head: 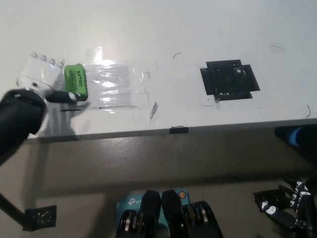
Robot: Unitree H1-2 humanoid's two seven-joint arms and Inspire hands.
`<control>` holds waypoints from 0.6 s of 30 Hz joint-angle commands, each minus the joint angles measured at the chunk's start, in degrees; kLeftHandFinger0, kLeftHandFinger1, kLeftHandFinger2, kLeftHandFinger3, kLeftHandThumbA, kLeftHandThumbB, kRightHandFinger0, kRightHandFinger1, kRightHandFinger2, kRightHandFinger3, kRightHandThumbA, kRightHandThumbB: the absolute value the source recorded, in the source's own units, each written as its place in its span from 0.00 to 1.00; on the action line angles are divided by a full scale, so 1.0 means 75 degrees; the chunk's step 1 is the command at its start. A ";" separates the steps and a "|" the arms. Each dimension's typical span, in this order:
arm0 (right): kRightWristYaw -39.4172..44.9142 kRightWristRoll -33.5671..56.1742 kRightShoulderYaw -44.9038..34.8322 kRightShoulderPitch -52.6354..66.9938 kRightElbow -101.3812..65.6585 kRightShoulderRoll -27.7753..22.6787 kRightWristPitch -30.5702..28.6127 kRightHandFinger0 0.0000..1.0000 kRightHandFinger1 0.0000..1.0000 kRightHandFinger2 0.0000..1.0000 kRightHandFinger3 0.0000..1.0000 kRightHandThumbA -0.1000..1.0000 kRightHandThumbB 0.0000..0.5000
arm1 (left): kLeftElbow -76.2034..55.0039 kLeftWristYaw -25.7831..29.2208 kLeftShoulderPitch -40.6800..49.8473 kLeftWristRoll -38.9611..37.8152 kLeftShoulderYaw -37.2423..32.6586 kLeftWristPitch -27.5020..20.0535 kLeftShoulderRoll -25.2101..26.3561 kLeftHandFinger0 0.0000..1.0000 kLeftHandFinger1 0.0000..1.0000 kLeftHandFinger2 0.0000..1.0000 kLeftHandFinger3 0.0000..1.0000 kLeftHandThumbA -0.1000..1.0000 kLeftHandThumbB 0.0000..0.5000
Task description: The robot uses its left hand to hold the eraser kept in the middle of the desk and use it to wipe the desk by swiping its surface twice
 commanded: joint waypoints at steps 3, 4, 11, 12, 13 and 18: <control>-0.0119 -0.0058 -0.0080 0.0111 -0.0633 -0.0043 -0.0083 0.69 0.78 0.87 0.87 1.00 0.27 | 0.0044 0.0950 -0.0810 0.1796 0.0151 -0.0295 0.0656 1.00 1.00 1.00 1.00 1.00 0.91; -0.0108 -0.0050 -0.0081 0.0111 -0.0648 -0.0049 -0.0051 0.70 0.79 0.88 0.88 1.00 0.26 | 0.0027 0.1022 -0.0704 0.1689 0.0238 -0.0418 0.0609 1.00 1.00 1.00 1.00 1.00 0.90; -0.0127 -0.0011 -0.0135 0.0123 -0.0646 -0.0001 -0.0097 0.68 0.78 0.86 0.86 1.00 0.26 | 0.0097 0.0985 -0.0606 0.1804 0.0693 -0.0597 0.0286 1.00 1.00 1.00 1.00 1.00 0.86; -0.0094 -0.0004 -0.0118 0.0141 -0.0645 -0.0009 -0.0124 0.69 0.78 0.87 0.87 1.00 0.26 | 0.0076 0.1009 -0.0518 0.1797 0.0795 -0.0576 0.0174 1.00 1.00 1.00 1.00 1.00 0.86; -0.0087 -0.0012 -0.0110 0.0159 -0.0650 -0.0013 -0.0145 0.70 0.79 0.87 0.87 1.00 0.25 | 0.0026 0.0955 -0.0474 0.1815 0.0859 -0.0594 0.0151 1.00 1.00 1.00 1.00 1.00 0.85; -0.0108 -0.0040 -0.0102 0.0194 -0.0662 0.0001 -0.0133 0.70 0.79 0.88 0.89 1.00 0.27 | -0.0066 0.1074 -0.0062 0.1507 0.1360 -0.0883 -0.0069 1.00 1.00 1.00 1.00 1.00 0.86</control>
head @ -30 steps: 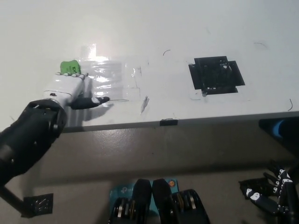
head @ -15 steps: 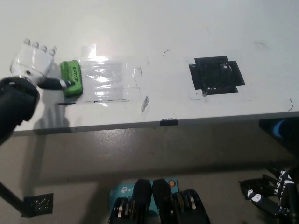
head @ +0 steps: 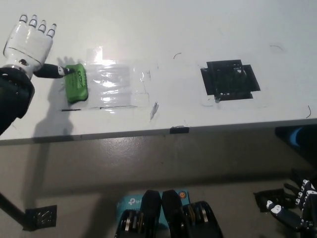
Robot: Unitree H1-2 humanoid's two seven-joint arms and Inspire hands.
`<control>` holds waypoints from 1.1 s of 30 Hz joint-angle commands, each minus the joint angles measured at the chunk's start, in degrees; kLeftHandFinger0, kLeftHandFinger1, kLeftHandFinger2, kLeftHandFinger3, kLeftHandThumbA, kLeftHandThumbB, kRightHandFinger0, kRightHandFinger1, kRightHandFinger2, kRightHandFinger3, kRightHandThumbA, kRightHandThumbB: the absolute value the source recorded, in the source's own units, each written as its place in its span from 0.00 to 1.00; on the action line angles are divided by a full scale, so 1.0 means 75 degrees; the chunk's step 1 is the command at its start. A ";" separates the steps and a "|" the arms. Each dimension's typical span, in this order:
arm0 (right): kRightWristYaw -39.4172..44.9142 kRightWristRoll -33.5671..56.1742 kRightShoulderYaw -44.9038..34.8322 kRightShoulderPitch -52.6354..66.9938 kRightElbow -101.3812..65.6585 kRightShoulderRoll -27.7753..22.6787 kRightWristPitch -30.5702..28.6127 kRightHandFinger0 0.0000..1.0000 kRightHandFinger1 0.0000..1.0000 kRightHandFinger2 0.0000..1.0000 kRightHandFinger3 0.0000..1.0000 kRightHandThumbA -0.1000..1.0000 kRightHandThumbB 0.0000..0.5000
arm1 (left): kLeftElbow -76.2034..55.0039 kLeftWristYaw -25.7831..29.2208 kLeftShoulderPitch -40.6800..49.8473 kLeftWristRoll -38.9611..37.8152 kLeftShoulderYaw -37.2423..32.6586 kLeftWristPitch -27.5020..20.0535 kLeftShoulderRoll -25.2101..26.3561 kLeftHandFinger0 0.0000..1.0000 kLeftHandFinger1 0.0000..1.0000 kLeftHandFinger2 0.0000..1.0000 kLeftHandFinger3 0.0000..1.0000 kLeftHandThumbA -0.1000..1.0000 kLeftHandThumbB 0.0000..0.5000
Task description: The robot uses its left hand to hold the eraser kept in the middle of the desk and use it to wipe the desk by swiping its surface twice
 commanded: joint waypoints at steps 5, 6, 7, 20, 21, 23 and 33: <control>-0.0068 -0.0052 0.0004 0.0028 -0.0302 -0.0024 -0.0105 0.71 0.80 0.89 0.88 1.00 0.26 | -0.0241 0.0158 0.0307 -0.0421 0.0985 -0.0674 -0.0282 1.00 1.00 1.00 1.00 1.00 0.81; -0.0077 -0.0030 -0.0012 0.0016 -0.0287 -0.0011 -0.0096 0.72 0.80 0.88 0.88 1.00 0.26 | -0.0181 0.0235 0.0449 -0.0834 0.1387 -0.0898 -0.0430 1.00 1.00 1.00 1.00 1.00 0.79; -0.0075 -0.0040 -0.0026 -0.0024 -0.0285 -0.0043 -0.0079 0.72 0.80 0.88 0.87 1.00 0.27 | -0.0335 0.0147 0.0551 -0.1106 0.1704 -0.0983 -0.0533 1.00 1.00 1.00 1.00 1.00 0.73; -0.0103 -0.0126 0.0018 -0.0102 -0.0283 -0.0049 -0.0118 0.71 0.78 0.87 0.87 1.00 0.19 | 0.0335 -0.0371 0.0976 -0.2128 0.3024 -0.1643 -0.1509 1.00 1.00 1.00 1.00 1.00 0.72; -0.0112 -0.0130 0.0018 -0.0106 -0.0294 -0.0040 -0.0131 0.71 0.78 0.87 0.87 1.00 0.19 | 0.0452 -0.0345 0.0995 -0.2136 0.3038 -0.1645 -0.1559 1.00 1.00 1.00 1.00 1.00 0.72; -0.0121 -0.0110 0.0012 -0.0114 -0.0243 -0.0030 -0.0217 0.71 0.78 0.87 0.87 1.00 0.18 | 0.0615 -0.0284 0.1039 -0.2131 0.3041 -0.1653 -0.1619 1.00 1.00 1.00 1.00 1.00 0.73; -0.0163 -0.0193 0.0041 -0.0195 -0.0264 -0.0018 -0.0250 0.68 0.76 0.86 0.89 1.00 0.18 | 0.1595 -0.0306 0.1163 -0.2050 0.2818 -0.1531 -0.1735 1.00 1.00 1.00 1.00 1.00 0.82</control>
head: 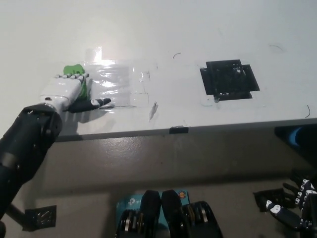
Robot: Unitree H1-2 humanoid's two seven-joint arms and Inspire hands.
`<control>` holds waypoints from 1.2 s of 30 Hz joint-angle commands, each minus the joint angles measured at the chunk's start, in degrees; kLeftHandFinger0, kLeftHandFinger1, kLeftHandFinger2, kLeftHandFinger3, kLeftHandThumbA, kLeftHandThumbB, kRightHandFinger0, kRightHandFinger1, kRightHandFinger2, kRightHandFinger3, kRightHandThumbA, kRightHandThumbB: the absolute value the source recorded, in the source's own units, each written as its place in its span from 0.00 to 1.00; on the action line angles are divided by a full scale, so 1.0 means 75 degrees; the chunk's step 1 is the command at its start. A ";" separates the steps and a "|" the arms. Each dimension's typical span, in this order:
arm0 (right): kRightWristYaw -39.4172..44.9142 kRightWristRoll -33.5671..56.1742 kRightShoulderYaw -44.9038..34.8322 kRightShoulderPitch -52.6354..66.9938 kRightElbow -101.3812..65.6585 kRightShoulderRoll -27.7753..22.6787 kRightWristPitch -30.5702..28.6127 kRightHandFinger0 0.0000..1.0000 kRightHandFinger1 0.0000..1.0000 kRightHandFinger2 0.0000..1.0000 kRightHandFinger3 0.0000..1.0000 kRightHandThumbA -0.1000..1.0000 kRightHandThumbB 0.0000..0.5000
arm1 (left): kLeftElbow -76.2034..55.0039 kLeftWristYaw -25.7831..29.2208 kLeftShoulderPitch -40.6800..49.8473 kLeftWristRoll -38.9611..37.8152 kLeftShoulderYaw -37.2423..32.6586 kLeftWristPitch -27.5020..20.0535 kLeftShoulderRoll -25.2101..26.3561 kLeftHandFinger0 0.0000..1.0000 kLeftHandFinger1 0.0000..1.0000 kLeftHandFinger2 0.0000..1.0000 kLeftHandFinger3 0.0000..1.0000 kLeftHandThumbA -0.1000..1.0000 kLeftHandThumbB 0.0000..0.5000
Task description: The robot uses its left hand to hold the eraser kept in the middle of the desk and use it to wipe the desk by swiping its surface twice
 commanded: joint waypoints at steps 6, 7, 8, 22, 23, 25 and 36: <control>-0.0162 -0.0060 -0.0088 -0.0267 -0.0260 -0.0021 -0.0111 0.68 0.77 0.85 0.87 1.00 0.26 | 0.0370 0.0098 -0.0030 -0.0138 0.0124 0.0072 0.0023 1.00 1.00 1.00 1.00 1.00 0.80; -0.0166 -0.0065 -0.0109 -0.0299 -0.0243 -0.0054 -0.0148 0.67 0.76 0.85 0.86 1.00 0.25 | 0.0375 0.0057 0.0022 -0.0233 0.0182 0.0092 -0.0024 1.00 1.00 1.00 1.00 1.00 0.84; -0.0186 -0.0082 -0.0117 -0.0313 -0.0228 -0.0055 -0.0187 0.66 0.76 0.85 0.86 1.00 0.25 | 0.0326 0.0062 0.0059 -0.0250 0.0201 0.0113 -0.0039 1.00 1.00 1.00 1.00 1.00 0.84; -0.0228 -0.0045 -0.0219 -0.0427 -0.0113 -0.0154 -0.0422 0.67 0.80 0.91 0.91 1.00 0.19 | 0.1370 -0.0186 0.0465 -0.0185 -0.0059 0.0763 -0.1181 1.00 1.00 1.00 1.00 1.00 0.93; -0.0218 -0.0049 -0.0208 -0.0416 -0.0126 -0.0161 -0.0413 0.66 0.80 0.92 0.91 1.00 0.20 | 0.1425 -0.0219 0.0535 -0.0201 -0.0070 0.0858 -0.1260 1.00 1.00 1.00 1.00 1.00 0.99; -0.0223 -0.0046 -0.0216 -0.0427 -0.0111 -0.0172 -0.0430 0.65 0.79 0.91 0.90 1.00 0.21 | 0.1581 -0.0277 0.0616 -0.0228 -0.0096 0.0978 -0.1454 1.00 1.00 1.00 1.00 1.00 0.98; -0.0265 -0.0114 -0.0102 -0.0551 -0.0106 -0.0127 -0.0375 0.67 0.80 0.91 0.88 1.00 0.32 | 0.2232 -0.0014 0.0619 -0.0207 -0.0288 0.1061 -0.2187 1.00 1.00 1.00 1.00 1.00 1.00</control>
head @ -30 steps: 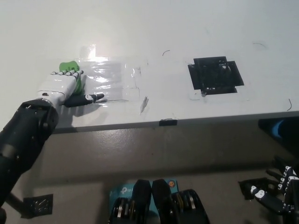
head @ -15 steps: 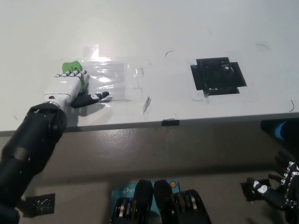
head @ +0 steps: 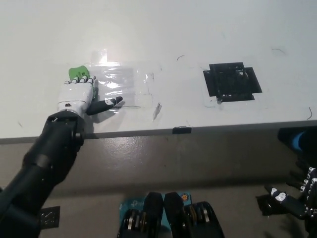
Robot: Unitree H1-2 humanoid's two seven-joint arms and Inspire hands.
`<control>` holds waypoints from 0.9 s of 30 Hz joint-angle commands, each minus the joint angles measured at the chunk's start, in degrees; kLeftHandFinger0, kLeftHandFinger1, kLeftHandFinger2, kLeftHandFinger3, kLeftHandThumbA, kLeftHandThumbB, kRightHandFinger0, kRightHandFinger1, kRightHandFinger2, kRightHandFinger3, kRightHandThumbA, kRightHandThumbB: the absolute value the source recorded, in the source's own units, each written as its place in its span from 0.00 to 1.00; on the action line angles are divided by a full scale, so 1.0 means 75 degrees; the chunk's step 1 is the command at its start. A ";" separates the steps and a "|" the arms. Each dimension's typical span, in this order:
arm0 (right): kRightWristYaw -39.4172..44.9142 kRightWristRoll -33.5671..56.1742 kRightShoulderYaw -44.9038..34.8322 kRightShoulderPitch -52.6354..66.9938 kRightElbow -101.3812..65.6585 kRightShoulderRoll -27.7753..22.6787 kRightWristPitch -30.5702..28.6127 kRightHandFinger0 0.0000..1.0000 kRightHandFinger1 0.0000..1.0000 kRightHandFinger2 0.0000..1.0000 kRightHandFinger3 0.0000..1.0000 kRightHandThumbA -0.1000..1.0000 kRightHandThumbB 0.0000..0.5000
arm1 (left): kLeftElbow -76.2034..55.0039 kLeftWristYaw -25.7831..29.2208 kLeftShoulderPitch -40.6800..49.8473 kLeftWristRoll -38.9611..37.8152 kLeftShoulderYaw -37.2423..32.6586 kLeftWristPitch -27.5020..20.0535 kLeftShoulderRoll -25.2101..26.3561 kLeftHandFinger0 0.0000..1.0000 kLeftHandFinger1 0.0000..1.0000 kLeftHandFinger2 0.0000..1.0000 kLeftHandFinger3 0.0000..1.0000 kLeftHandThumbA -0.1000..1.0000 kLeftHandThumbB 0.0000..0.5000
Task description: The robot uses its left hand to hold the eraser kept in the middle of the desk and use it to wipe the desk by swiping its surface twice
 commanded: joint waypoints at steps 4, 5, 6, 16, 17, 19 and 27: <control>-0.0172 -0.0147 0.0052 -0.0263 -0.0065 -0.0004 -0.0376 0.64 0.77 0.90 0.86 1.00 0.30 | 0.1111 -0.0891 0.0703 -0.0359 -0.0307 -0.0027 -0.1289 1.00 1.00 1.00 1.00 1.00 1.00; -0.0166 -0.0125 0.0064 -0.0273 -0.0063 0.0018 -0.0362 0.64 0.77 0.90 0.86 1.00 0.32 | 0.1108 -0.0907 0.0715 -0.0313 -0.0359 0.0005 -0.1372 1.00 1.00 1.00 1.00 1.00 1.00; -0.0174 -0.0102 0.0059 -0.0282 -0.0070 0.0043 -0.0346 0.64 0.76 0.89 0.85 1.00 0.32 | 0.1158 -0.0852 0.0719 -0.0293 -0.0387 -0.0016 -0.1502 1.00 1.00 1.00 1.00 1.00 1.00; -0.0435 -0.0083 -0.0026 -0.0381 -0.0092 0.0278 -0.0414 0.63 0.76 0.90 0.86 1.00 0.30 | 0.1631 -0.0657 0.0495 -0.0139 -0.0573 -0.0094 -0.2764 1.00 1.00 1.00 1.00 1.00 0.97; -0.0438 -0.0088 -0.0012 -0.0376 -0.0087 0.0300 -0.0420 0.64 0.77 0.91 0.86 1.00 0.30 | 0.1611 -0.0661 0.0514 -0.0135 -0.0576 -0.0088 -0.2753 1.00 1.00 1.00 1.00 1.00 0.96; -0.0499 -0.0091 -0.0026 -0.0369 -0.0083 0.0376 -0.0482 0.64 0.75 0.91 0.86 1.00 0.33 | 0.1615 -0.0655 0.0505 -0.0099 -0.0637 -0.0142 -0.2807 1.00 1.00 1.00 1.00 1.00 0.96; -0.1169 0.0154 -0.0634 -0.0635 -0.0033 0.0978 -0.0711 0.71 0.79 0.92 0.91 1.00 0.26 | 0.2088 -0.0721 0.0040 0.0181 -0.1092 -0.0395 -0.3636 1.00 1.00 1.00 1.00 1.00 1.00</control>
